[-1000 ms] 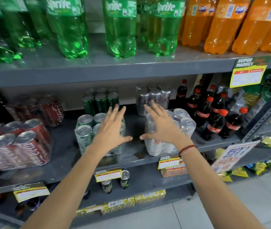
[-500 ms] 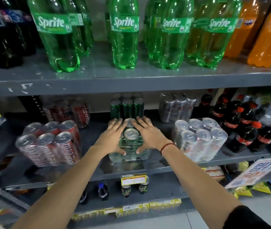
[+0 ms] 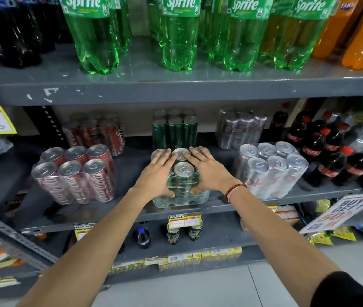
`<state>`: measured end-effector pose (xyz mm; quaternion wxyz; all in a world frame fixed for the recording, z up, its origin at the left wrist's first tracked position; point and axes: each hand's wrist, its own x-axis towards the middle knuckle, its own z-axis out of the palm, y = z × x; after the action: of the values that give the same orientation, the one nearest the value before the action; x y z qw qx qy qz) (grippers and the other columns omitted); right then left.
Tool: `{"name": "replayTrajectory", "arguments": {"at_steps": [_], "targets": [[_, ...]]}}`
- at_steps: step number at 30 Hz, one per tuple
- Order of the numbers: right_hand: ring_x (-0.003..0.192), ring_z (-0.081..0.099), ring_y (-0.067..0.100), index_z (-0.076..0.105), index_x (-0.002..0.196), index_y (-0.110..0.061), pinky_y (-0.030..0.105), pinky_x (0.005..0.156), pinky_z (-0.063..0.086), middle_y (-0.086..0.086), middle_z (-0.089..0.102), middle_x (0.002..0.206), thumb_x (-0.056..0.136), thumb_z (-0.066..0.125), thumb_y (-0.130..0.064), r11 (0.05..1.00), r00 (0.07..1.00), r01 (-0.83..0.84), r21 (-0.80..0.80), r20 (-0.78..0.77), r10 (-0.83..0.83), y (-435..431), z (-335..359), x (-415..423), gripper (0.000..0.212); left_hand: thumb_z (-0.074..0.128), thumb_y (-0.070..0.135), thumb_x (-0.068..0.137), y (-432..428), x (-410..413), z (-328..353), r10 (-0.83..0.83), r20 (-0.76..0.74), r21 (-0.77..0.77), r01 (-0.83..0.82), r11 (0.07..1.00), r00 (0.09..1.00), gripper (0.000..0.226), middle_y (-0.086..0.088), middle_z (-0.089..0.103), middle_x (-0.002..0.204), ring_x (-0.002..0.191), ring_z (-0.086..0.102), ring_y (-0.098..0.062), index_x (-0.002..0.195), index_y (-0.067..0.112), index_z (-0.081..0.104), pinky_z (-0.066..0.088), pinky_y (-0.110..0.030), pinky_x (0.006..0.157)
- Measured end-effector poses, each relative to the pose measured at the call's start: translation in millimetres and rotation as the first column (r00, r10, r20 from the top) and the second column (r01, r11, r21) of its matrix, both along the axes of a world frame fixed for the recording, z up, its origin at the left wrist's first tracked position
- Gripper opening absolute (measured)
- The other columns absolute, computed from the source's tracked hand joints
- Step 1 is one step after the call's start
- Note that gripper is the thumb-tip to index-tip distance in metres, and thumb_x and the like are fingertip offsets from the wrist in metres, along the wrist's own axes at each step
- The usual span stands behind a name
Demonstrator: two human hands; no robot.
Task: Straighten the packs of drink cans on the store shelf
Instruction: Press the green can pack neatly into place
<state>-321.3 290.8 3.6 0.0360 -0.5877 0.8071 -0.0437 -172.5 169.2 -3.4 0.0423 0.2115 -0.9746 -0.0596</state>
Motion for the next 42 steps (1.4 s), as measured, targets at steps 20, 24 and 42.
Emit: {"name": "replayTrajectory", "arguments": {"at_steps": [20,24,42], "targets": [[0.146,0.006,0.027,0.013,0.150,-0.024,0.046,0.115,0.025,0.002,0.016,0.159,0.058,0.084,-0.041,0.998,0.998,-0.020,0.057,0.061,0.016,2.6,11.6,-4.9,0.117,0.085,0.030,0.059,6.7,-0.3,16.1,0.037,-0.005,0.117,-0.036,0.992,0.999,0.117,-0.005,0.012,0.158,0.146,0.006,-0.021,0.148,0.016,0.011,0.025,-0.037,0.113],[0.145,0.007,0.029,0.013,0.150,-0.021,0.047,0.114,0.027,0.004,0.017,0.159,0.058,0.085,-0.041,0.998,0.998,-0.020,0.059,0.053,0.017,1.8,10.7,-4.4,0.118,0.086,0.029,0.059,5.5,0.1,17.8,0.039,0.008,0.131,-0.039,0.991,0.999,0.117,-0.003,0.011,0.158,0.146,0.006,-0.020,0.148,0.018,0.011,0.026,-0.037,0.112],[0.147,0.000,0.021,0.011,0.149,-0.026,0.054,0.108,0.034,-0.002,0.011,0.160,0.061,0.083,-0.038,0.998,0.996,-0.025,0.053,0.088,0.021,11.0,11.8,-1.7,0.115,0.083,0.031,0.063,14.0,6.2,15.3,0.042,0.012,0.118,-0.043,0.992,0.999,0.116,-0.002,0.008,0.159,0.146,0.001,-0.020,0.148,0.018,0.007,0.032,-0.040,0.109]]}}
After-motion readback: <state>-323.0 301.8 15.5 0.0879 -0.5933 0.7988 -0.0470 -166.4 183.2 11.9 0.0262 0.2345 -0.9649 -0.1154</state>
